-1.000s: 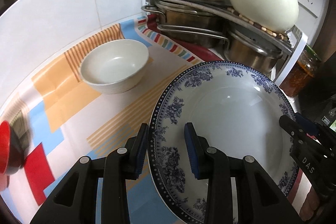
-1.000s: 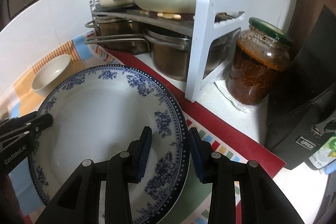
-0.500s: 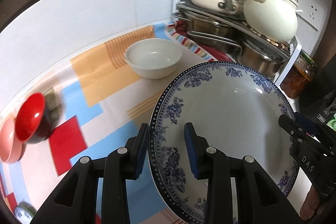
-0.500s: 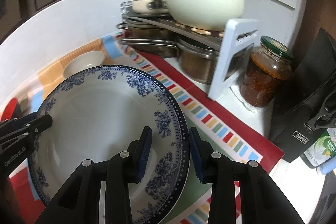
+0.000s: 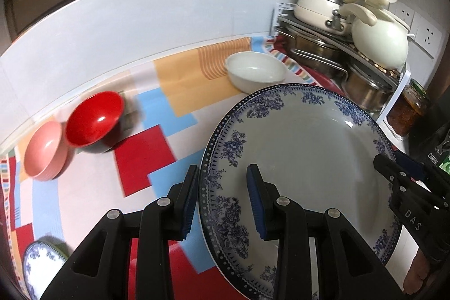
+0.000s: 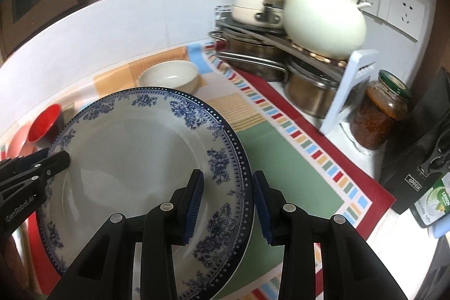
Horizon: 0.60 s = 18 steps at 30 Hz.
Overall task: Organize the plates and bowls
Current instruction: 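Lift the plate with both grippers and carry it toward the sink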
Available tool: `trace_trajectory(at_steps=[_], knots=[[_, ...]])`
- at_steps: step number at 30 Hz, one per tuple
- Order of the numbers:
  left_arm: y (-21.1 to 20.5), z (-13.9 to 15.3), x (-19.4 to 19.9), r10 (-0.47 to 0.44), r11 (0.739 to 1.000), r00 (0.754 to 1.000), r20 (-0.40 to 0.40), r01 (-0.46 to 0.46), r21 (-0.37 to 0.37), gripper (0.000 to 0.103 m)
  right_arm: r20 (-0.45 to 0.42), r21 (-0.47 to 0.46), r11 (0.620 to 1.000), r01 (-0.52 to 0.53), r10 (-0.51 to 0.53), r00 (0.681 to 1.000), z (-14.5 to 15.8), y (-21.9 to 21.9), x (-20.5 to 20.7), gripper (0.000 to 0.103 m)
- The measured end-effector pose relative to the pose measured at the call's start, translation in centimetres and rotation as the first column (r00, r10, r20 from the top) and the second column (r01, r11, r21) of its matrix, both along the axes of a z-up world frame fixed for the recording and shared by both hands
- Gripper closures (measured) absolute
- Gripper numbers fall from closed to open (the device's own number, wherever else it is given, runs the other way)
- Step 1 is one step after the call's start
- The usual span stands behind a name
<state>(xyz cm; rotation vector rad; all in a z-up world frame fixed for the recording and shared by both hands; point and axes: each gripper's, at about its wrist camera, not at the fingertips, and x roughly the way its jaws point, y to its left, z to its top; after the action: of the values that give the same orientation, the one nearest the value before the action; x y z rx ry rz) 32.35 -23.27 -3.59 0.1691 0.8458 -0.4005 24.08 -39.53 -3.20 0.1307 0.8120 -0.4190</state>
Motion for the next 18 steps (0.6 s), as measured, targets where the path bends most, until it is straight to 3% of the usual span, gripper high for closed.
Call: trace_trajectory(at_steps=[18], knots=[[9.9,0.9,-3.6,0.086,0.996,0.996,0.012,-0.086,-0.003,0.069,0.004,-0.008,0.995,-0.098,0.098,0.995,1.1,8.9,-1.7,0.066]])
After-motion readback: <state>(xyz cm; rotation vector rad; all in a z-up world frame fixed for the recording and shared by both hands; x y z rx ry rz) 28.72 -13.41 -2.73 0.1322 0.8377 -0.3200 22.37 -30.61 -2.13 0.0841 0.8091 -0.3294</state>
